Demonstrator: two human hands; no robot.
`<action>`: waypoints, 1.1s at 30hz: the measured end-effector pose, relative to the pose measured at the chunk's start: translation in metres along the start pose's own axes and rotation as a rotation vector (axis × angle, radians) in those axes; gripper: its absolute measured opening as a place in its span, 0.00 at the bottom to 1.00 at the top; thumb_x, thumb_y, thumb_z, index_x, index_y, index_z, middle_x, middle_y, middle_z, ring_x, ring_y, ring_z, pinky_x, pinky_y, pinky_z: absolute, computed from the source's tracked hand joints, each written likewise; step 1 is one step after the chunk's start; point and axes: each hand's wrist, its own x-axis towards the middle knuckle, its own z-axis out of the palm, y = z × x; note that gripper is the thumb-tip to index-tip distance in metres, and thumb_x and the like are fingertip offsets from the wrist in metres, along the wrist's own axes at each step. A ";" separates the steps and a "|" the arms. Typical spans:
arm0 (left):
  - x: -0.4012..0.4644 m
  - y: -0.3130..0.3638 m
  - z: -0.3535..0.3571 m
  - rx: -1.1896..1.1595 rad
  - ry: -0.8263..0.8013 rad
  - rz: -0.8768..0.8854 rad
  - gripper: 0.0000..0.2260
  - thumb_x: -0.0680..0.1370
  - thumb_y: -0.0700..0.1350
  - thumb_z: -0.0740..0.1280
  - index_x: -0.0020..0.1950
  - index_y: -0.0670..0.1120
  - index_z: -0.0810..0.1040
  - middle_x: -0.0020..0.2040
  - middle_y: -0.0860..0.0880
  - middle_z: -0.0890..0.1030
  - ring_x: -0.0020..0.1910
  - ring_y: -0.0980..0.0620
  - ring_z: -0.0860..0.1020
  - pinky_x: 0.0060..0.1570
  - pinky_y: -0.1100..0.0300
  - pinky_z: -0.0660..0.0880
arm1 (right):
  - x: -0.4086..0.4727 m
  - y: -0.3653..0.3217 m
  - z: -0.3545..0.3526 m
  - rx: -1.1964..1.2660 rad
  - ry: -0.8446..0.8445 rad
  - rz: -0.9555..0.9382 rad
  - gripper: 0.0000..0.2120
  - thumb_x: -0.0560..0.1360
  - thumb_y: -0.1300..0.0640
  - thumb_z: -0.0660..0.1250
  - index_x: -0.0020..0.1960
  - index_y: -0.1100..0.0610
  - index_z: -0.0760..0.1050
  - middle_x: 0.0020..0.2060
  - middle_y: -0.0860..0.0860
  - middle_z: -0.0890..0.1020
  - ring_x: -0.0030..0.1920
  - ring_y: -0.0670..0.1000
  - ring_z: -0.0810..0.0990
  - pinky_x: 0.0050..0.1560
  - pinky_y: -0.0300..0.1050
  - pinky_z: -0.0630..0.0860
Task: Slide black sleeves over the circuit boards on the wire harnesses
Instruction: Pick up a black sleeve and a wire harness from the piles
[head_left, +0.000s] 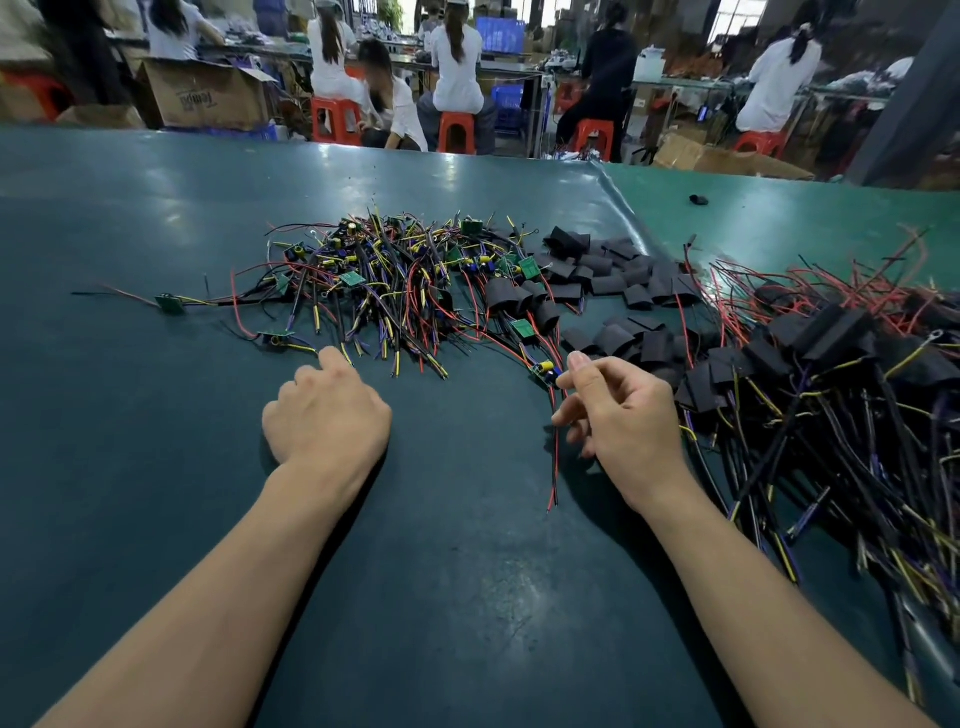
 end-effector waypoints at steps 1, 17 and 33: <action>0.000 0.001 0.001 -0.033 0.007 0.024 0.12 0.79 0.45 0.59 0.60 0.42 0.70 0.55 0.38 0.79 0.54 0.35 0.77 0.45 0.50 0.66 | 0.000 0.000 0.001 -0.003 -0.002 -0.004 0.15 0.81 0.53 0.64 0.41 0.62 0.78 0.25 0.53 0.81 0.21 0.48 0.73 0.20 0.37 0.67; -0.012 0.010 -0.005 -0.379 0.149 0.388 0.17 0.78 0.42 0.64 0.66 0.45 0.75 0.45 0.45 0.80 0.46 0.41 0.77 0.45 0.50 0.71 | -0.001 0.004 0.003 -0.140 -0.011 -0.073 0.09 0.80 0.55 0.66 0.41 0.55 0.79 0.26 0.51 0.82 0.22 0.44 0.74 0.24 0.39 0.70; -0.038 0.024 -0.012 -0.757 0.093 0.977 0.14 0.80 0.49 0.63 0.47 0.41 0.83 0.36 0.51 0.78 0.32 0.49 0.74 0.37 0.56 0.74 | 0.011 0.004 -0.014 -0.101 0.477 -0.308 0.09 0.81 0.52 0.64 0.60 0.48 0.79 0.53 0.52 0.82 0.51 0.50 0.81 0.55 0.48 0.78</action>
